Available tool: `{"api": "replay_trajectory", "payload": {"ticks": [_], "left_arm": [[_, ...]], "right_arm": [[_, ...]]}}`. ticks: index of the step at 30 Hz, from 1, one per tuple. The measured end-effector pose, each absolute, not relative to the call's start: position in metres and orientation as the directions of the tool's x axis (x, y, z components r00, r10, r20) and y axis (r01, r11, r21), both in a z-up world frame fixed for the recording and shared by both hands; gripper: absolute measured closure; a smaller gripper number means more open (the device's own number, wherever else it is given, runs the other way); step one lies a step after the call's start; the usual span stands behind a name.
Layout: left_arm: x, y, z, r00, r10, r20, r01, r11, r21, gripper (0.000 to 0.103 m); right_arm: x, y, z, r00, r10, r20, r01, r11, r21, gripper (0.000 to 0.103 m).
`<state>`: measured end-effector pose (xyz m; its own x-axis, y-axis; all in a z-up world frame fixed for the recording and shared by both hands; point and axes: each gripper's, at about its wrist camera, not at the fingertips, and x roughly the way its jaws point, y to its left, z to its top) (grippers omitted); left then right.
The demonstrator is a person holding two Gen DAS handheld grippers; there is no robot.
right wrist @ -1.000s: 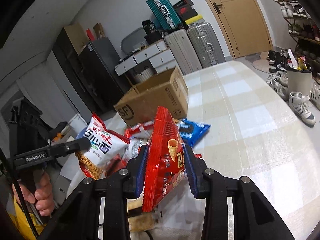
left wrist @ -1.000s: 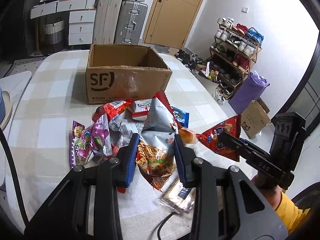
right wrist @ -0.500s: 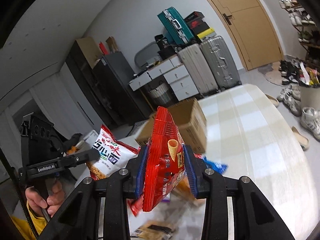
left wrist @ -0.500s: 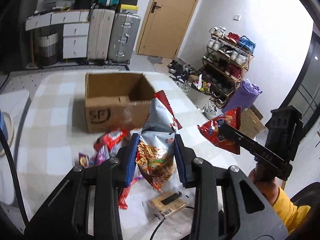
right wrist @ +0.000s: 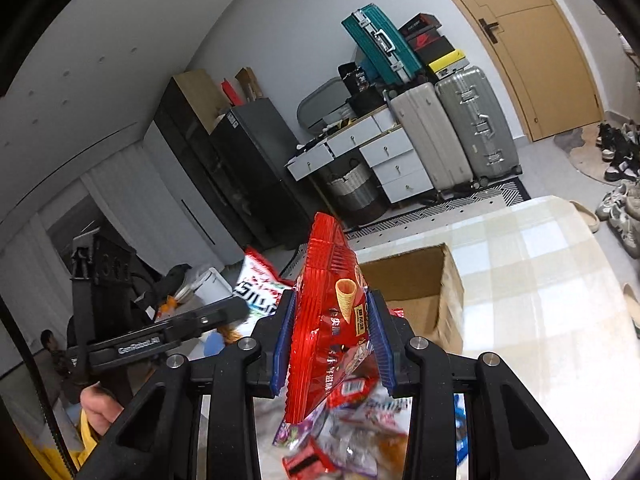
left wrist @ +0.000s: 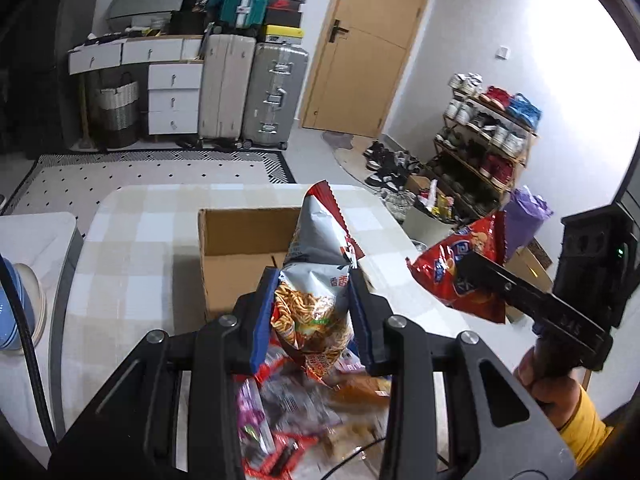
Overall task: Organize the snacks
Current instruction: 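Carry the red chip bag and noodle snack bag over the cardboard box with both grippers, then open both grippers to drop the two bags into the box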
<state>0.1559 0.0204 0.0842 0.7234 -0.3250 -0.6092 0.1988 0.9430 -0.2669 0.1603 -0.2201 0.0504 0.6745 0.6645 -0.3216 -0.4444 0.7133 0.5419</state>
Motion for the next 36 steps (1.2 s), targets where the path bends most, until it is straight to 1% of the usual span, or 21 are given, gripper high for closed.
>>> {"api": "replay_trajectory", "payload": {"ticks": [3,7,11,15,16,17,19,20,23,27,33,36], "left_arm": [[0.192,0.026,0.074,0.708,-0.314,-0.632,0.173,0.946,-0.275,0.072],[0.239,0.029,0.051,0.684,-0.291,-0.669,0.138,0.952,-0.273,0.072],[0.277,0.028,0.016,0.658,-0.263,-0.706,0.098,0.959,-0.266,0.072],[0.311,0.028,-0.016,0.623,-0.244,-0.743,0.069,0.963,-0.259,0.072],[0.319,0.027,-0.021,0.613,-0.242,-0.752,0.068,0.964,-0.256,0.072],[0.325,0.026,-0.028,0.605,-0.243,-0.758,0.07,0.965,-0.253,0.078],[0.334,0.024,-0.041,0.589,-0.225,-0.776,0.066,0.971,-0.232,0.084],[0.34,0.022,-0.045,0.586,-0.22,-0.779,0.068,0.972,-0.224,0.085],[0.345,0.018,-0.057,0.579,-0.211,-0.788,0.078,0.976,-0.203,0.085],[0.346,0.018,-0.066,0.572,-0.222,-0.79,0.082,0.973,-0.214,0.085],[0.342,0.019,-0.067,0.57,-0.221,-0.791,0.077,0.973,-0.216,0.085],[0.334,0.021,-0.064,0.574,-0.222,-0.788,0.071,0.972,-0.223,0.084]], "right_arm": [[0.185,-0.212,0.046,0.658,0.677,-0.329,-0.443,0.701,0.558,0.067],[0.22,-0.197,0.037,0.639,0.677,-0.364,-0.435,0.709,0.556,0.067],[0.25,-0.181,0.018,0.61,0.677,-0.411,-0.429,0.719,0.547,0.067],[0.277,-0.165,-0.007,0.582,0.656,-0.48,-0.397,0.745,0.536,0.067],[0.283,-0.163,-0.014,0.579,0.647,-0.495,-0.391,0.754,0.528,0.067],[0.286,-0.159,-0.019,0.574,0.639,-0.512,-0.388,0.763,0.517,0.067],[0.293,-0.152,-0.028,0.563,0.623,-0.544,-0.386,0.779,0.494,0.067],[0.295,-0.149,-0.032,0.557,0.619,-0.554,-0.386,0.783,0.487,0.067],[0.3,-0.142,-0.04,0.547,0.601,-0.583,-0.386,0.799,0.462,0.067],[0.304,-0.136,-0.047,0.55,0.559,-0.621,-0.378,0.829,0.411,0.067],[0.305,-0.134,-0.055,0.542,0.538,-0.646,-0.362,0.843,0.399,0.066],[0.304,-0.137,-0.052,0.564,0.513,-0.647,-0.355,0.858,0.372,0.064]]}}
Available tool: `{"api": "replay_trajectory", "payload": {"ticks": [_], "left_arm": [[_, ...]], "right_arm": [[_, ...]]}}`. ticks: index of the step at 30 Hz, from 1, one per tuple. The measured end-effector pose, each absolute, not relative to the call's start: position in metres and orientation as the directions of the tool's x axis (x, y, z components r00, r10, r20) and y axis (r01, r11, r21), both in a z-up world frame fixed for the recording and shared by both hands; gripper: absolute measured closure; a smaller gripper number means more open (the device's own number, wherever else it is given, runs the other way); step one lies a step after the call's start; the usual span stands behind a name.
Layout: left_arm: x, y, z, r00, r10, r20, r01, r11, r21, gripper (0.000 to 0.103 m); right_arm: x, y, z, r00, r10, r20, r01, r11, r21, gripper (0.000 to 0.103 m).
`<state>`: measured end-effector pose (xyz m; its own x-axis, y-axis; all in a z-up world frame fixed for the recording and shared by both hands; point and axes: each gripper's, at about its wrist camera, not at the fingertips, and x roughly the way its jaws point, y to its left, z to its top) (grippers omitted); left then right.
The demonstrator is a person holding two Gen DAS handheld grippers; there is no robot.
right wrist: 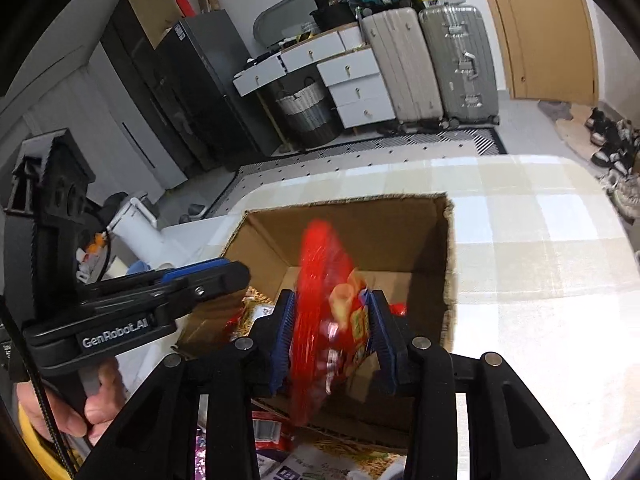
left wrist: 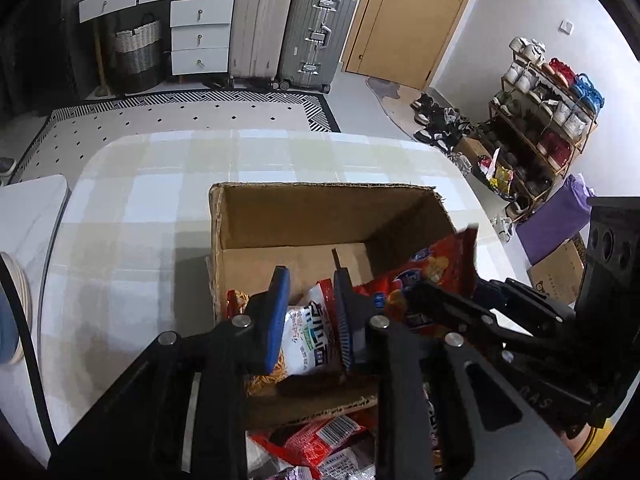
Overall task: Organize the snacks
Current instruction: 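Open both grippers to drop the two bags into the box, then move both tools back toward the remaining snack pile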
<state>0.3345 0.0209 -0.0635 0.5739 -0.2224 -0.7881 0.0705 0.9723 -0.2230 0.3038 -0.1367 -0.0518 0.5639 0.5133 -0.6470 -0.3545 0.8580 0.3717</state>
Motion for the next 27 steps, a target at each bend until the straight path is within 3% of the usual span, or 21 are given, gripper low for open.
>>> {"api": "replay_trajectory", "payload": {"ticks": [6,8,15,17,21,24,27], "left_arm": [[0.32,0.022,-0.059,0.565,-0.224,-0.794,0.066,0.972,-0.227,0.079],[0.311,0.023,-0.053,0.577,-0.228,-0.784,0.063,0.97,-0.235,0.069],[0.265,0.026,-0.025,0.623,-0.236,-0.746,0.064,0.966,-0.252,0.05],[0.243,0.027,-0.018,0.653,-0.228,-0.722,0.063,0.967,-0.248,0.043],[0.197,0.022,-0.01,0.686,-0.21,-0.696,0.075,0.973,-0.22,0.04],[0.159,0.02,-0.003,0.718,-0.21,-0.663,0.084,0.972,-0.218,0.025],[0.125,0.02,0.003,0.742,-0.217,-0.635,0.091,0.97,-0.226,0.024]], "right_arm": [[0.294,-0.146,-0.033,0.6,0.502,-0.623,-0.346,0.865,0.363,0.055],[0.287,-0.149,-0.026,0.609,0.504,-0.613,-0.35,0.864,0.363,0.055],[0.245,-0.162,0.002,0.653,0.493,-0.574,-0.356,0.87,0.342,0.052],[0.229,-0.167,0.008,0.665,0.493,-0.561,-0.357,0.87,0.341,0.044],[0.19,-0.176,0.021,0.703,0.479,-0.526,-0.36,0.877,0.317,0.033],[0.158,-0.181,0.027,0.729,0.466,-0.501,-0.367,0.884,0.288,0.028],[0.126,-0.186,0.032,0.753,0.46,-0.471,-0.372,0.888,0.271,0.021]]}}
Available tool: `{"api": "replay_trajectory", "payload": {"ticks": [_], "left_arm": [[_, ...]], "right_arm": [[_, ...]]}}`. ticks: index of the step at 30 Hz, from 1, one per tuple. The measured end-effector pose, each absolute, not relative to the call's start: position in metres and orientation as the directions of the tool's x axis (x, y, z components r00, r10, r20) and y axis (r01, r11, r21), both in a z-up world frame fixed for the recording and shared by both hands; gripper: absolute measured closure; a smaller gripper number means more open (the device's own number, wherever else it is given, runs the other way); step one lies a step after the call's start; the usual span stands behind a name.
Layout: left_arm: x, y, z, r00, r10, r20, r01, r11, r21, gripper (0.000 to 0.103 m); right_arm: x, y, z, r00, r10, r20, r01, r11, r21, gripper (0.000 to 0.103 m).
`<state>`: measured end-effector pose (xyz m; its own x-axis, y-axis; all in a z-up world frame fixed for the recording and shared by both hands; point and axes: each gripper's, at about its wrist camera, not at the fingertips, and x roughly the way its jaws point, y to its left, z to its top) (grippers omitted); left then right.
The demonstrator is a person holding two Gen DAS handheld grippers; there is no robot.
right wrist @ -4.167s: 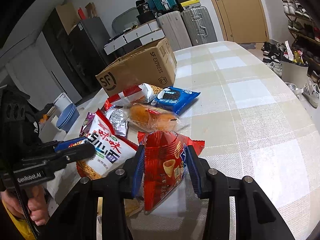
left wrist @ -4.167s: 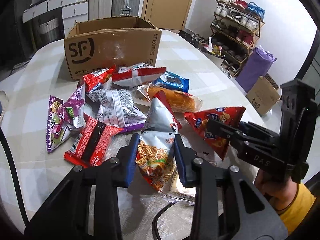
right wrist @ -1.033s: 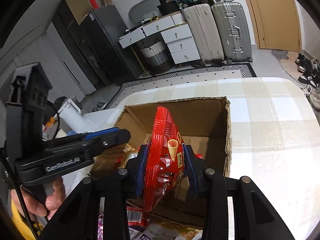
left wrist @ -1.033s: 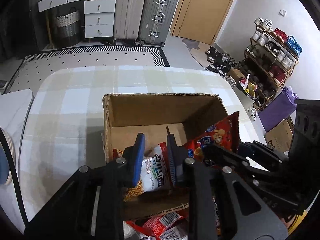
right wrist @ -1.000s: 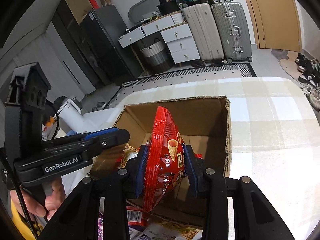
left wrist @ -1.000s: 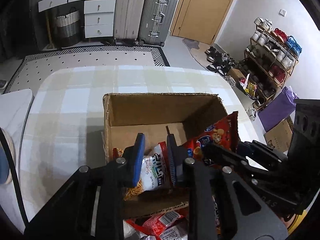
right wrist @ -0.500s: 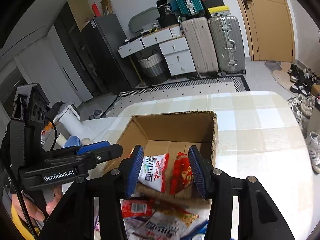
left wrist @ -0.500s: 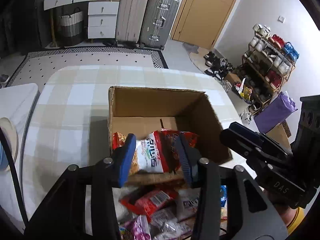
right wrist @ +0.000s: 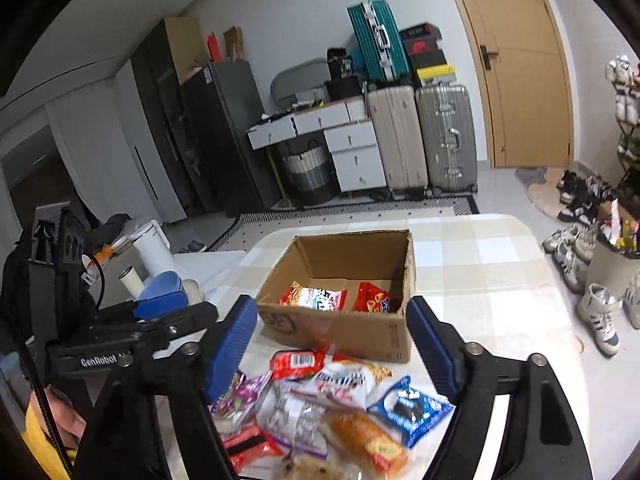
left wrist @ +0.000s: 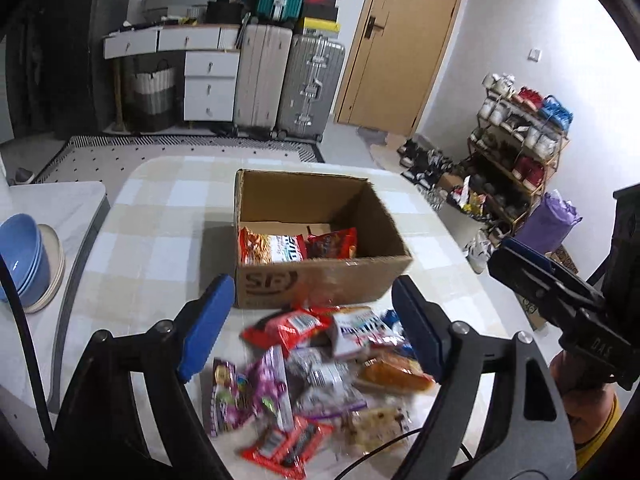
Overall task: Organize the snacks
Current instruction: 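Move both tools back toward the remaining snack pile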
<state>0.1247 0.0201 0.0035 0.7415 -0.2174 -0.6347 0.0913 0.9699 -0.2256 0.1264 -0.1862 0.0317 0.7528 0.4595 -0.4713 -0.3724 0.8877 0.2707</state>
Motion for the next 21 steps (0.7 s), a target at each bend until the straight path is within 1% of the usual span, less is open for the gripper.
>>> {"api": "replay_trajectory", "payload": {"ticks": [2,6,12,14,17,18,21], "left_arm": [[0.103,0.022,0.006,0.744,-0.224,-0.63,0.09,0.967,-0.238,0.023],[0.068,0.032,0.003,0.744,-0.237,-0.625,0.08,0.96,-0.269,0.021],[0.014,0.044,-0.023,0.757,-0.134,-0.64,-0.013,0.975,-0.22,0.02],[-0.005,0.042,-0.032,0.755,-0.111,-0.646,-0.03,0.979,-0.203,0.02],[-0.019,0.032,-0.042,0.736,-0.107,-0.669,-0.026,0.983,-0.184,0.02],[-0.026,0.028,-0.042,0.74,-0.084,-0.668,-0.037,0.986,-0.164,0.02],[-0.032,0.021,-0.043,0.749,-0.078,-0.658,-0.034,0.987,-0.155,0.018]], "right_arm": [[0.103,-0.19,0.033,0.77,0.454,-0.448,-0.374,0.891,0.258,0.018],[0.067,-0.197,0.032,0.788,0.451,-0.419,-0.378,0.892,0.247,0.015],[0.031,-0.2,0.02,0.807,0.451,-0.38,-0.384,0.891,0.242,0.007],[0.025,-0.201,0.009,0.804,0.45,-0.388,-0.376,0.891,0.255,0.002],[0.025,-0.201,-0.012,0.758,0.485,-0.437,-0.368,0.87,0.326,0.001],[0.025,-0.203,-0.018,0.748,0.49,-0.447,-0.359,0.866,0.349,0.001],[0.024,-0.208,-0.035,0.734,0.504,-0.456,-0.34,0.853,0.396,0.001]]}}
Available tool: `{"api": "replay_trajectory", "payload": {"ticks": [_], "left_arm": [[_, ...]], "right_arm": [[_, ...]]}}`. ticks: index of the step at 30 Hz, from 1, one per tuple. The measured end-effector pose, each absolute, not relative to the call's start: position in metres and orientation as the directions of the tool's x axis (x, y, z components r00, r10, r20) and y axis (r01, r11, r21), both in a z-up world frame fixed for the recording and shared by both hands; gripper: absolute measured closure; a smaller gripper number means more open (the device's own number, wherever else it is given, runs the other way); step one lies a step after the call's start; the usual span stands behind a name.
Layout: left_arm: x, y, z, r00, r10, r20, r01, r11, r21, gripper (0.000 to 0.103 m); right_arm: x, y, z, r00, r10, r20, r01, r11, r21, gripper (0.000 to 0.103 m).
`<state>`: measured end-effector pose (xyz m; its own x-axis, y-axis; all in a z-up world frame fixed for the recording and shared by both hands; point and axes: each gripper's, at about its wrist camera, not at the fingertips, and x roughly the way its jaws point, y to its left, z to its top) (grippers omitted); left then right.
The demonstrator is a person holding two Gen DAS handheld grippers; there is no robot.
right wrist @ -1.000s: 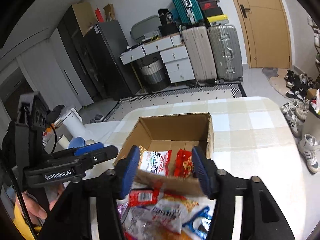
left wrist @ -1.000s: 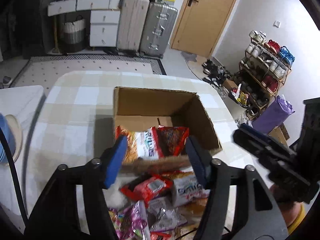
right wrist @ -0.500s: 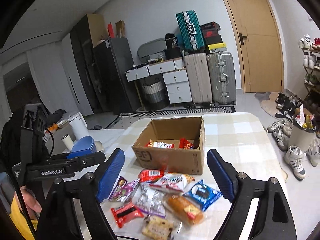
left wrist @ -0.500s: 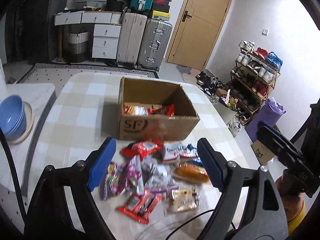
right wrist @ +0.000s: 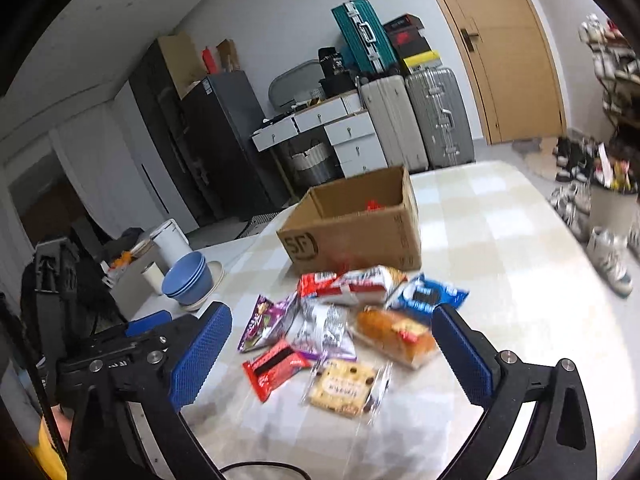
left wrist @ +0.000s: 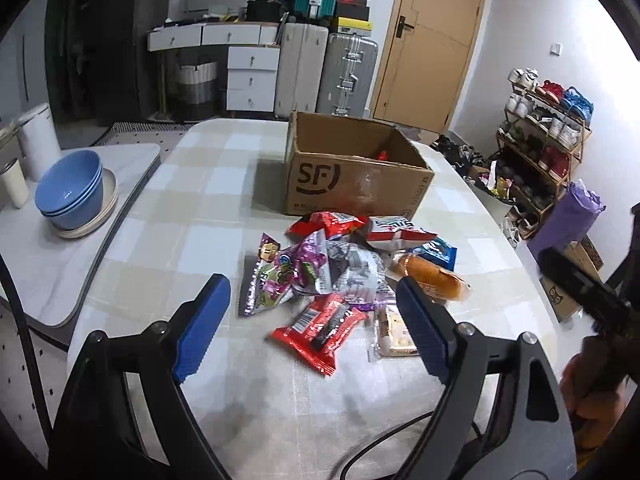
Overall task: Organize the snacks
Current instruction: 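Move both tools back toward the remaining snack pile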
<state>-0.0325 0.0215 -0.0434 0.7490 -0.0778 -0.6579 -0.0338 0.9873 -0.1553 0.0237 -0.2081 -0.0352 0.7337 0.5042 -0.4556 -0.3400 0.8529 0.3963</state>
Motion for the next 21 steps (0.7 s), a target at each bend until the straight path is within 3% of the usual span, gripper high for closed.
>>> {"api": "replay_trajectory", "payload": {"ticks": [6,11,21], "left_arm": [[-0.023,0.014,-0.04,0.747,-0.061,-0.662,-0.041,0.99,-0.137,0.013],[-0.008,0.013,-0.047,0.734,-0.06,-0.677,-0.041,0.99,-0.131,0.001],[0.004,0.029,-0.066,0.719,-0.069,-0.692,-0.057,0.986,-0.157,0.001]], "right_arm": [[0.023,-0.211,-0.048,0.725,0.499,-0.475,-0.317,0.854,0.414,0.001],[0.023,-0.211,-0.052,0.723,0.497,-0.481,-0.317,0.856,0.408,0.001],[0.024,-0.202,-0.062,0.721,0.456,-0.522,-0.306,0.885,0.35,0.001]]}}
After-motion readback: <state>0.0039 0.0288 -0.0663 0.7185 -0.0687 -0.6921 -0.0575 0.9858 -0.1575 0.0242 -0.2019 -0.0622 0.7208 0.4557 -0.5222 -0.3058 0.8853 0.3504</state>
